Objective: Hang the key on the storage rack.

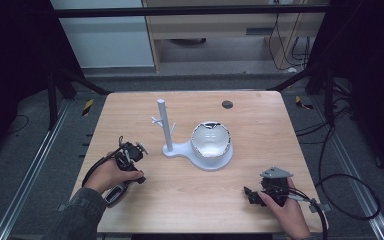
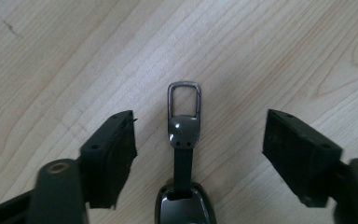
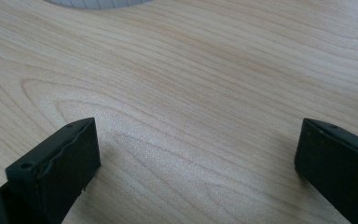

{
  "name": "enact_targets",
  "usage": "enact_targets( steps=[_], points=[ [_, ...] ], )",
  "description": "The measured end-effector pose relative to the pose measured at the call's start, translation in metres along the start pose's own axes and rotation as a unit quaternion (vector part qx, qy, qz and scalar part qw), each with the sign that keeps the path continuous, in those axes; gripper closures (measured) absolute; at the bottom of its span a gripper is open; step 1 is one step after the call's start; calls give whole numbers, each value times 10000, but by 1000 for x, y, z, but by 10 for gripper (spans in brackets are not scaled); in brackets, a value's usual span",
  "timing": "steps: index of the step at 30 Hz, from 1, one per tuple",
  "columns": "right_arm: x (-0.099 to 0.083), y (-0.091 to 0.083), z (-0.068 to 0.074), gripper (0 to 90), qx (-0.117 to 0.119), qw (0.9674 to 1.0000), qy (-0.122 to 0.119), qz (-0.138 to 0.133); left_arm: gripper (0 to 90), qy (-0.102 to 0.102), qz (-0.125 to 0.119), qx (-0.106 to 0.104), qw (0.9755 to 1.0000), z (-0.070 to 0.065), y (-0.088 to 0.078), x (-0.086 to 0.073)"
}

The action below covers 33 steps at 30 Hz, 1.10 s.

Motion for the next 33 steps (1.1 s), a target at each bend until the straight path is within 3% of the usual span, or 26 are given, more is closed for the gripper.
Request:
enact_targets(
  steps=[5, 9, 17, 33],
  points=[
    [0, 0, 0, 5, 1, 10000, -1, -1, 314, 43, 144, 124, 9998, 4, 0, -5],
    [0, 0, 0, 4, 6, 10000, -4, 0, 338, -49, 26, 80, 10000, 8, -2, -10],
    [0, 0, 0, 5, 15, 10000, -21, 1, 420, -41, 276, -37, 9996, 13, 8, -25],
    [0, 0, 0, 4, 10, 10000, -9, 1, 510, -63, 379, -49, 9993, 14, 17, -25]
  ],
)
Point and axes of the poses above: each handheld gripper's, and its own axes: y roughly forward along the jaws, x roughly out of its top, z roughly to its left, the point moved 4 cm from there along y, roughly forward along the jaws, and after that the axes turned 2 degrees about -y, right-handed, at the moved point
